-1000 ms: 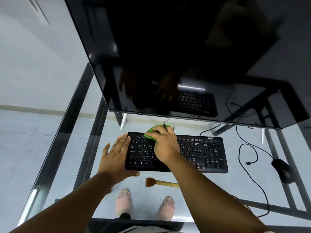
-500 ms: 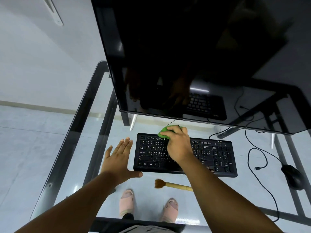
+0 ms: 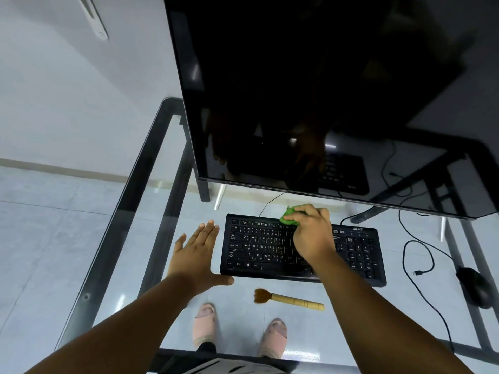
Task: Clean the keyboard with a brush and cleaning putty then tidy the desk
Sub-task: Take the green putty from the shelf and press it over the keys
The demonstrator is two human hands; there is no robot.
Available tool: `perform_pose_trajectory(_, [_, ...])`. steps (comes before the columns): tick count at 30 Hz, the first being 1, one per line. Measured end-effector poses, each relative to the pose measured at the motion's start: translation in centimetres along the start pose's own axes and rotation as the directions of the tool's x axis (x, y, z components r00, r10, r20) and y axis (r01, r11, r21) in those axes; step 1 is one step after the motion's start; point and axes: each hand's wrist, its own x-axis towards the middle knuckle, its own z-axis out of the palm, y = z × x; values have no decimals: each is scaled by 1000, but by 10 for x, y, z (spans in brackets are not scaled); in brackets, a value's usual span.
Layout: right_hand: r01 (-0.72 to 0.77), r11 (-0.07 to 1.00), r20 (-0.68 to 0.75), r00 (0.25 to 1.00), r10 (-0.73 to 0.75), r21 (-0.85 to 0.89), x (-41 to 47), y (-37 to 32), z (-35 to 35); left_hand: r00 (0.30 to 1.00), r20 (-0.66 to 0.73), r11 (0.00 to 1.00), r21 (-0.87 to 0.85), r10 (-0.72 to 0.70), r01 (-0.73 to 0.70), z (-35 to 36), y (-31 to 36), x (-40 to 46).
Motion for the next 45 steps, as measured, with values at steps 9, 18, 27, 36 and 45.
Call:
perform_pose_trajectory(9, [201, 980, 6, 980, -201, 9, -11, -18, 10, 1000, 9, 1000, 8, 0, 0, 0, 0, 1])
perform_pose_trajectory(18, [-57, 998, -203, 978, 49, -32, -27, 33, 3, 999, -24, 999, -29, -31, 30, 1, 6, 0])
perform_pose_trajectory(27, [-272, 962, -296, 921, 255, -16, -39, 92, -16, 985, -171, 997, -62, 36, -47, 10, 43, 8])
perform_pose_trajectory(36, [-230, 973, -283, 933, 221, 1, -48, 116, -26, 974, -179, 987, -51, 140, -151, 22, 82, 14])
perform_pose_trajectory(45, [-176, 984, -284, 945, 164, -17, -58, 136, -35, 976, -188, 993, -23, 107, -113, 28, 90, 8])
